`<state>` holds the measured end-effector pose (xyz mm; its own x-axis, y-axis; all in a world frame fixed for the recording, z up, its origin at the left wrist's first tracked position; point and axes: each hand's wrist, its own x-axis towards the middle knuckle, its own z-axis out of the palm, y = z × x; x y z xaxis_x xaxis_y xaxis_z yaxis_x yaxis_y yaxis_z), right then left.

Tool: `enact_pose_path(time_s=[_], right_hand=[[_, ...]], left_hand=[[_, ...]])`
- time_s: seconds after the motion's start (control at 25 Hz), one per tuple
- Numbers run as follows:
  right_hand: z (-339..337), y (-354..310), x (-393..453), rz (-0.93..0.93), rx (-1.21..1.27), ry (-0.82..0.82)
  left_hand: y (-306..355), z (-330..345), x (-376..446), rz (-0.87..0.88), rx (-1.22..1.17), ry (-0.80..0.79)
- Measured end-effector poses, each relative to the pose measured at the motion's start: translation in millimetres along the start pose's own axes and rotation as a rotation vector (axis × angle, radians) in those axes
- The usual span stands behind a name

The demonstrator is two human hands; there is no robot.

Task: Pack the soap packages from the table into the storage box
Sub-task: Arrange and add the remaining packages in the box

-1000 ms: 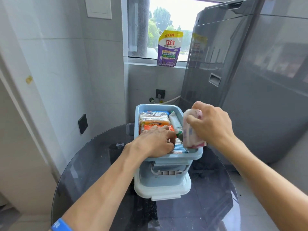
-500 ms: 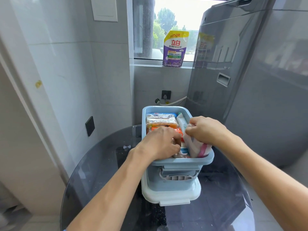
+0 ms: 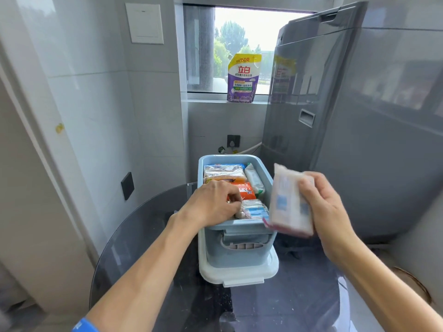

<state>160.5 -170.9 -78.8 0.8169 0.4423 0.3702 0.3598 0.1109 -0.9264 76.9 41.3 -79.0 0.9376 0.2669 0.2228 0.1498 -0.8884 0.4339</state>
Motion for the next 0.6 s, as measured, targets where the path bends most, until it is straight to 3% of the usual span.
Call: enact_pose_path(time_s=[0.08, 0.2, 0.28, 0.48, 0.6], right_hand=[[-7.5, 9.4, -26.0, 0.061, 0.002, -0.241], [2.0, 33.8, -60.1, 0.047, -0.281, -0.626], [15.3, 48.3, -77.8, 0.010, -0.456, -0.791], [31.3, 56.1, -88.0, -0.093, -0.758, -0.814], [35.2, 48.2, -84.9, -0.294, -1.006, -0.734]], left_hand=[[0.0, -0.3, -0.1, 0.001, -0.019, 0.030], [1.5, -1.2, -1.5, -0.028, -0.035, 0.093], [1.1, -0.4, -3.3, -0.052, -0.014, 0.110], [-7.7, -0.2, -0.4, -0.080, 0.090, 0.038], [-12.7, -4.6, 1.3, -0.084, 0.160, -0.079]])
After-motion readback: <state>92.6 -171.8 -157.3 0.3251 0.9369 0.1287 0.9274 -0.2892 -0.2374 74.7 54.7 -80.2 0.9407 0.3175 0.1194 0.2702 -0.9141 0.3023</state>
